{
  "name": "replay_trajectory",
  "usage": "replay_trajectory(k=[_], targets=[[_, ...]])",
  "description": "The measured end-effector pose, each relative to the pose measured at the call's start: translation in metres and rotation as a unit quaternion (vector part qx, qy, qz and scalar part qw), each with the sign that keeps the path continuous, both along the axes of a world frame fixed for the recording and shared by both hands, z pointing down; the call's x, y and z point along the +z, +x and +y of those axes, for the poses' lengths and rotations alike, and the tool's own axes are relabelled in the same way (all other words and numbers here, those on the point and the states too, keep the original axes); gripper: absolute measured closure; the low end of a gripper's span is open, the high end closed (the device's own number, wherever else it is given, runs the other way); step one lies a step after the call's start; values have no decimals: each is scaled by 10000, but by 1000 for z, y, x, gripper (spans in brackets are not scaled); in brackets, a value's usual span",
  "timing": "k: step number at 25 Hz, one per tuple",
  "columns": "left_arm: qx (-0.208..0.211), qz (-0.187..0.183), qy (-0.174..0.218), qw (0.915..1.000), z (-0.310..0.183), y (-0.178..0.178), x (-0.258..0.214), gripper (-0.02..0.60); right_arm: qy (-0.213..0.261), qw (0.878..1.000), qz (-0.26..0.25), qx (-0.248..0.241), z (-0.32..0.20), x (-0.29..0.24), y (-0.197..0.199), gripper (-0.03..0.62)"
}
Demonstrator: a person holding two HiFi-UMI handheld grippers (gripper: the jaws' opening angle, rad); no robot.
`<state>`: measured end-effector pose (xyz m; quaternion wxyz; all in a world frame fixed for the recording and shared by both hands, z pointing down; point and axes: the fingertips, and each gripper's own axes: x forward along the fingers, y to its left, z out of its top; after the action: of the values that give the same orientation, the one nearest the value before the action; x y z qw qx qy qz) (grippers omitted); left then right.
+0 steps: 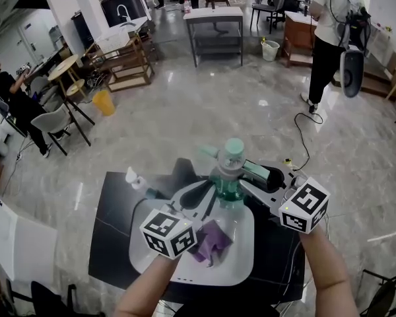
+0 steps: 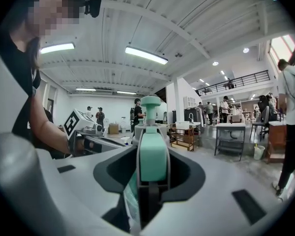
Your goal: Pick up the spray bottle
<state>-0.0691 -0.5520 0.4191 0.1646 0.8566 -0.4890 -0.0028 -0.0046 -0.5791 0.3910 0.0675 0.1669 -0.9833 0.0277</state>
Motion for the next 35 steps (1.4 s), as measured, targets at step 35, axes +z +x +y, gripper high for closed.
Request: replay_trajectory(k=[35], targets=[[-48,346,259,9991,19,-4,-22,569,-23,9992,-398,-6,45,-9,21,493]])
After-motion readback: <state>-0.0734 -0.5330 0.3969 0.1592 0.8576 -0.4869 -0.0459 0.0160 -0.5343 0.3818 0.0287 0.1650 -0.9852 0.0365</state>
